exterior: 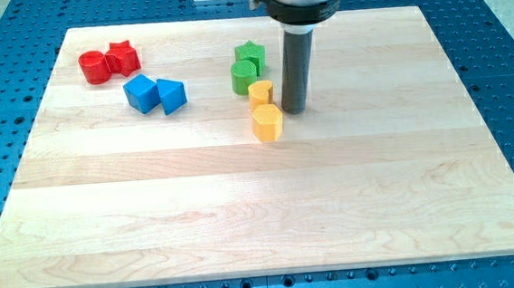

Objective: Push the yellow hexagon to the bottom of the yellow heart

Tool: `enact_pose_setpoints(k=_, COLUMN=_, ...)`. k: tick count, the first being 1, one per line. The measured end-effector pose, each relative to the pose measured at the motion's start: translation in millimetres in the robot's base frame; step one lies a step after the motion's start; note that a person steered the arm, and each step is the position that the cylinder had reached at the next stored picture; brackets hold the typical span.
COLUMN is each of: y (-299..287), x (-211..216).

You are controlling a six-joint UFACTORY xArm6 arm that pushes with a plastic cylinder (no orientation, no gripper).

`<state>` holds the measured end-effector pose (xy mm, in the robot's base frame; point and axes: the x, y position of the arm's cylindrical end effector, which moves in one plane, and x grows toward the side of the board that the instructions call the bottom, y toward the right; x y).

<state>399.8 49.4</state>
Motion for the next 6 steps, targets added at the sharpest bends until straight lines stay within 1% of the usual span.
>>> enact_pose_setpoints(k=2, y=-15, x=-13)
enact_pose_setpoints(k=3, y=26, x=23)
enact_pose_setpoints(k=4, y=22, x=56)
enact_pose_setpoints(k=5, y=-7, x=56)
enact_pose_setpoints(k=6, y=-50, x=54)
